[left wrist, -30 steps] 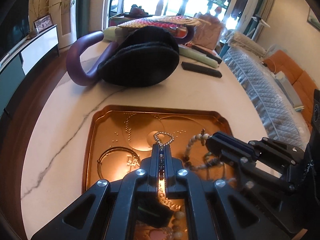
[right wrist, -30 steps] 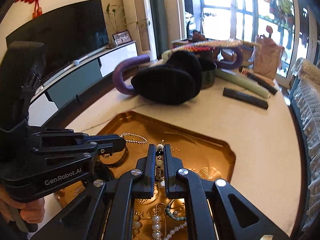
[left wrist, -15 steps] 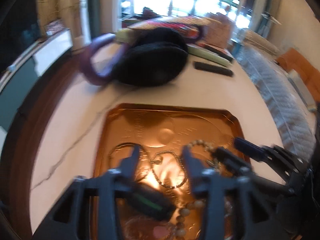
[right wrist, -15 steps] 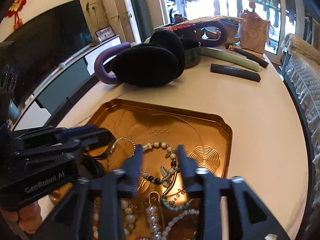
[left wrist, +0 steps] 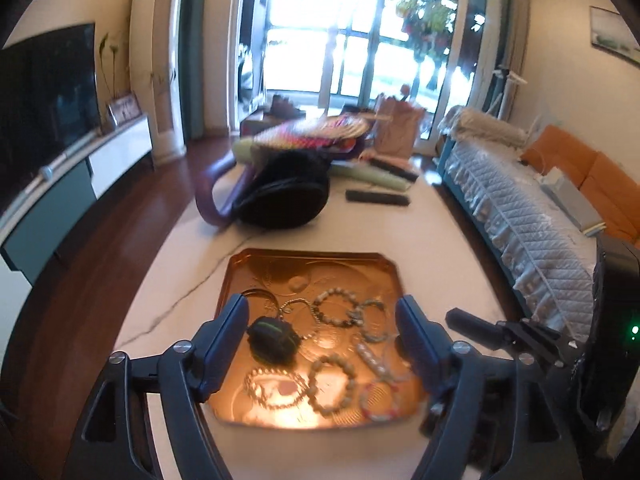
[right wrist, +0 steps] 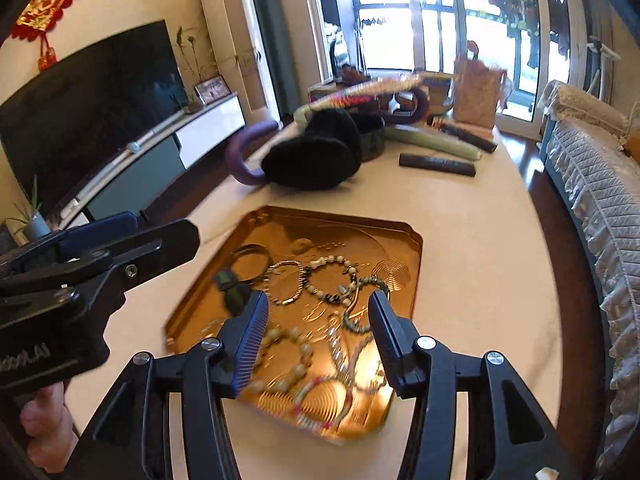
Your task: Organize jewelry
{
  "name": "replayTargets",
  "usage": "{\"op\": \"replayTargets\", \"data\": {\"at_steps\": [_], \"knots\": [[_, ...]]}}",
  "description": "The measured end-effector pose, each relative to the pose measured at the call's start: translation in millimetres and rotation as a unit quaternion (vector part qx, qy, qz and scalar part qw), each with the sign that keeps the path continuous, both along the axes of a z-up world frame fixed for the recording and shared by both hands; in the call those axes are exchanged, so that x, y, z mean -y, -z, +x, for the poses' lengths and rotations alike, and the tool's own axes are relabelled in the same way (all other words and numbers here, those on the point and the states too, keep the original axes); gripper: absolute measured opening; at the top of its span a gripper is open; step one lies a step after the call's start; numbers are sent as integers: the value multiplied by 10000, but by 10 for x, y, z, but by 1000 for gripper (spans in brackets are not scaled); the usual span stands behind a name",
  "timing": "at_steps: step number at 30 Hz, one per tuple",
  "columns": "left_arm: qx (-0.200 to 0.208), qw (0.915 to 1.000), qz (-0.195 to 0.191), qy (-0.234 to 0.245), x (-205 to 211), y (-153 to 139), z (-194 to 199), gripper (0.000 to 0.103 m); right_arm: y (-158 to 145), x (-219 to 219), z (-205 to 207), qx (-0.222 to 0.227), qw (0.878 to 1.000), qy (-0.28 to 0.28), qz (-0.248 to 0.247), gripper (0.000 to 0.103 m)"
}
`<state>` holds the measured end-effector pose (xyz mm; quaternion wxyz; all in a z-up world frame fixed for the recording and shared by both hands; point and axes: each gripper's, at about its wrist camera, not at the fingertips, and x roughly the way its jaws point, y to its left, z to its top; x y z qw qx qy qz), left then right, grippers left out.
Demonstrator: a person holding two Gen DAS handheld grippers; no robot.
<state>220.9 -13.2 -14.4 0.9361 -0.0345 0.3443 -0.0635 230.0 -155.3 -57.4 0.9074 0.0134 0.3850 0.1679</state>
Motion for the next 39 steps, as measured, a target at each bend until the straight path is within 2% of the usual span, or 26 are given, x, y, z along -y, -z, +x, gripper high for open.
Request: {"op": "replayTargets", "data": {"at_steps": [2,5,6,8,11,13,15,17,23,39], "knots": [[-43,9999,111,-58,81,-116,-219,77,-182,17,-263,166,9998,78,-58,50],[-51,9972,675,-314,248,-241,-542,78,-384,63,-598,330,9993,177,11,57],[30,9968,718,-364,281,-284,-666,82,-441,87,-719,356,9992,202,28,59],[163,9972,655,-321,334,-357,-956,88,-501,117,-893,321,9992,210,55,60],[233,9981,480,-302,379,-416,-1310,90,-538,174,-1171,167,9995,92,269,60],[174,9981,529,-282,439,-404,-1480,92,-533,185,-1361,140,9995,231,186,62],[22,9981,542,-275,458,-364,-1620,96,-499,195,-1544,136,9994,307,81,71],[-143,9984,439,-335,454,-299,-1734,96,-458,209,-1658,104,9993,355,51,74],[-431,9966,553,-430,481,-157,-1842,97,-298,215,-1741,-186,9989,440,41,78],[-305,9964,642,-457,516,-151,-1828,98,-270,217,-1801,-40,9991,434,12,81]]}}
